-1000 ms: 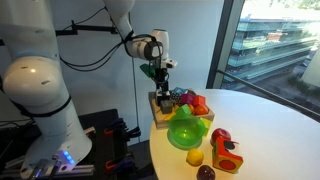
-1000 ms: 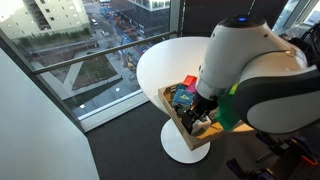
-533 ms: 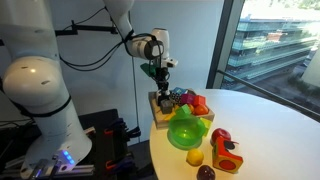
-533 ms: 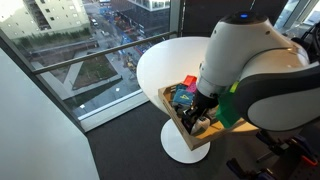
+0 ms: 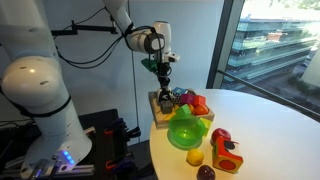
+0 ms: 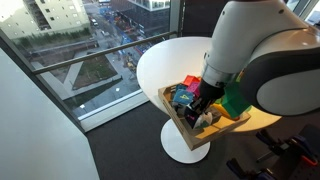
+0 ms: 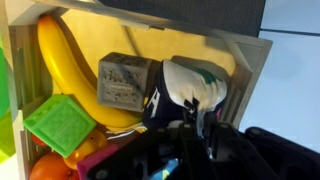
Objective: Move the black and white toy to the table
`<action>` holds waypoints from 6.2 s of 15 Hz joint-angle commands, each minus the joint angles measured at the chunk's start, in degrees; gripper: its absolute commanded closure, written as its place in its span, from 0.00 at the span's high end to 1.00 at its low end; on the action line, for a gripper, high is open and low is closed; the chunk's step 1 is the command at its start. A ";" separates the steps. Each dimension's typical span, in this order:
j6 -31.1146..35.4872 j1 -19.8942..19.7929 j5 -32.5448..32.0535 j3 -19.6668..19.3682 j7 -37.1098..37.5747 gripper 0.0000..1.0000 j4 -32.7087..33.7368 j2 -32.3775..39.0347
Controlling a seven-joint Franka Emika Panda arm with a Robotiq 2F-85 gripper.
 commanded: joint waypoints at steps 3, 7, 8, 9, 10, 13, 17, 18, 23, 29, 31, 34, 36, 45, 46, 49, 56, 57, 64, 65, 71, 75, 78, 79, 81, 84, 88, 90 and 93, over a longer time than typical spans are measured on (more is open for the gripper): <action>-6.33 -1.56 3.11 0.23 -4.07 0.07 -0.24 -6.24; -8.39 -3.22 2.46 -0.33 -3.67 0.07 0.14 -8.24; -8.71 -3.78 2.06 -0.47 -3.24 0.07 0.23 -8.57; -8.83 -4.41 1.66 -0.69 -2.81 0.07 0.27 -8.89; -8.91 -5.03 1.34 -0.88 -2.43 0.07 0.34 -9.15; -9.13 -6.93 -0.04 -1.64 -1.18 0.07 0.67 -9.63; -8.55 -9.29 -2.08 -2.63 0.57 0.07 1.53 -9.18; -8.45 -9.81 -2.43 -2.92 0.85 0.07 1.82 -9.00; -8.27 -12.16 -4.98 -4.17 4.00 0.07 3.88 -8.22; -7.76 -14.15 -5.59 -6.14 6.03 0.07 6.07 -5.83; -7.70 -14.66 -5.82 -6.94 6.56 0.07 6.81 -4.94; -8.16 -15.20 -6.10 -8.37 7.53 0.07 8.27 -3.68; -8.50 -15.61 -5.55 -9.41 7.53 0.07 9.35 -2.73; -7.55 -16.37 -3.61 -13.42 6.86 0.05 11.76 0.62; -7.17 -16.07 -4.20 -13.38 5.86 0.12 10.43 0.12; -7.15 -16.12 -4.20 -13.63 5.87 0.12 10.56 0.20; -7.15 -16.11 -4.20 -13.63 5.89 0.12 10.57 0.20; -7.15 -16.11 -4.20 -13.63 5.89 0.05 10.57 0.20; -6.99 -16.53 -4.83 -14.47 7.30 0.05 11.98 0.50; -6.78 -16.57 -5.02 -14.69 7.72 0.05 12.35 0.78; -4.95 -16.43 -6.71 -15.86 11.92 0.06 14.75 3.44; -4.00 -15.99 -8.70 -16.86 15.37 0.06 15.90 5.66; -4.18 -15.51 -9.66 -17.28 16.86 0.34 16.51 6.98; -4.47 -15.36 -9.71 -17.31 17.04 0.37 16.73 7.29; -4.60 -15.04 -9.92 -17.45 17.16 0.52 16.83 7.62; -4.74 -14.70 -10.25 -17.63 17.31 0.75 16.95 7.82; -5.04 -14.53 -9.93 -17.66 16.99 1.00 16.98 7.45; -5.07 -14.55 -9.54 -17.57 16.60 1.00 16.88 7.07; -4.95 -14.56 -9.20 -17.39 15.86 1.00 16.43 6.14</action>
